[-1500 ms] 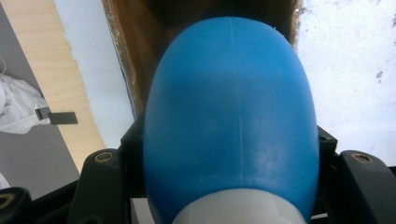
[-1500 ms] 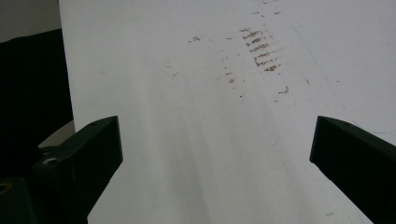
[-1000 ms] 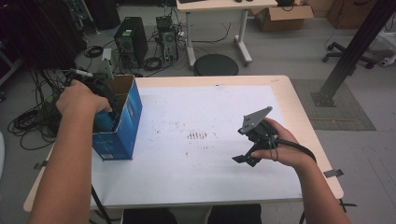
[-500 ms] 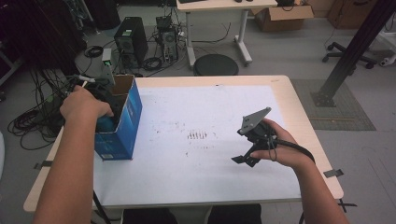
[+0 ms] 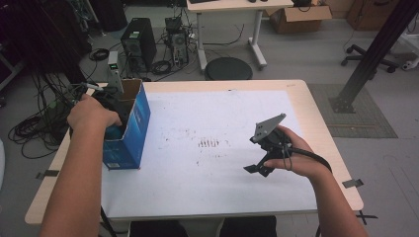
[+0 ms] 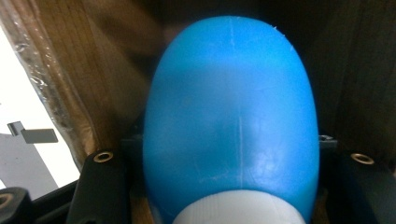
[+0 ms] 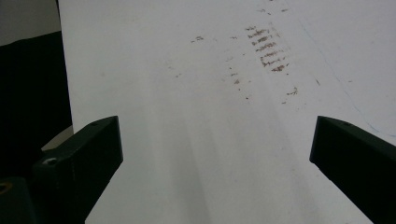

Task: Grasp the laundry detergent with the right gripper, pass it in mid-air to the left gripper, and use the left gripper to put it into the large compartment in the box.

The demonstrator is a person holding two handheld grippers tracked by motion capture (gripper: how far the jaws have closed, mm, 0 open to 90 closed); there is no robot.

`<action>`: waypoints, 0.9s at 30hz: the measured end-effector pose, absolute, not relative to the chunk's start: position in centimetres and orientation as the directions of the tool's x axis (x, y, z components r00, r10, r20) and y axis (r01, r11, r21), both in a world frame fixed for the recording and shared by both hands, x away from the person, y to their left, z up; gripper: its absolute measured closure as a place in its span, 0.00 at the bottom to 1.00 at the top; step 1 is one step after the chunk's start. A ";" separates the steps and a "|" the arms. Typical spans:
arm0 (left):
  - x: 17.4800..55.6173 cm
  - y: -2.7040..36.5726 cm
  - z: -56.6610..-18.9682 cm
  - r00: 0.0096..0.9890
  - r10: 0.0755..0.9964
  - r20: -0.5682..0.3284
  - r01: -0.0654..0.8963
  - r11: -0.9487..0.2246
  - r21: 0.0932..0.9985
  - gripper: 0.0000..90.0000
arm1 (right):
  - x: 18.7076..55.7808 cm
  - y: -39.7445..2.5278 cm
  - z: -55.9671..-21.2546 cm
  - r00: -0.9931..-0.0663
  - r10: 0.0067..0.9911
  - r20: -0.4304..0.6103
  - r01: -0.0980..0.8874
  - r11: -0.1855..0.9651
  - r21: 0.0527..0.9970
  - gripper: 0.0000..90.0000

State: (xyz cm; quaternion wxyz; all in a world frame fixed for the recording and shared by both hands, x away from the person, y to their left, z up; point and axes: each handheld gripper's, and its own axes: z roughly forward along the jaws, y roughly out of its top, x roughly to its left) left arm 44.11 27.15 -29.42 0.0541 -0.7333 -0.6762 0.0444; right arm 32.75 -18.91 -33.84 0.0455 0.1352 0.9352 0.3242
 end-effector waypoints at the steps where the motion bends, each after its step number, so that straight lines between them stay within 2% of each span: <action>1: 44.1 27.1 -29.5 0.080 0.997 0.007 0.987 -0.079 -0.139 0.43 | 32.8 -18.9 -33.9 -0.959 0.283 0.003 0.224 0.753 0.618 0.03; 27: 43.8 27.5 -29.4 0.070 0.997 -0.016 0.991 -0.071 -0.111 0.42 | 32.8 -19.0 -34.1 -0.959 0.284 0.008 0.228 0.751 0.619 0.03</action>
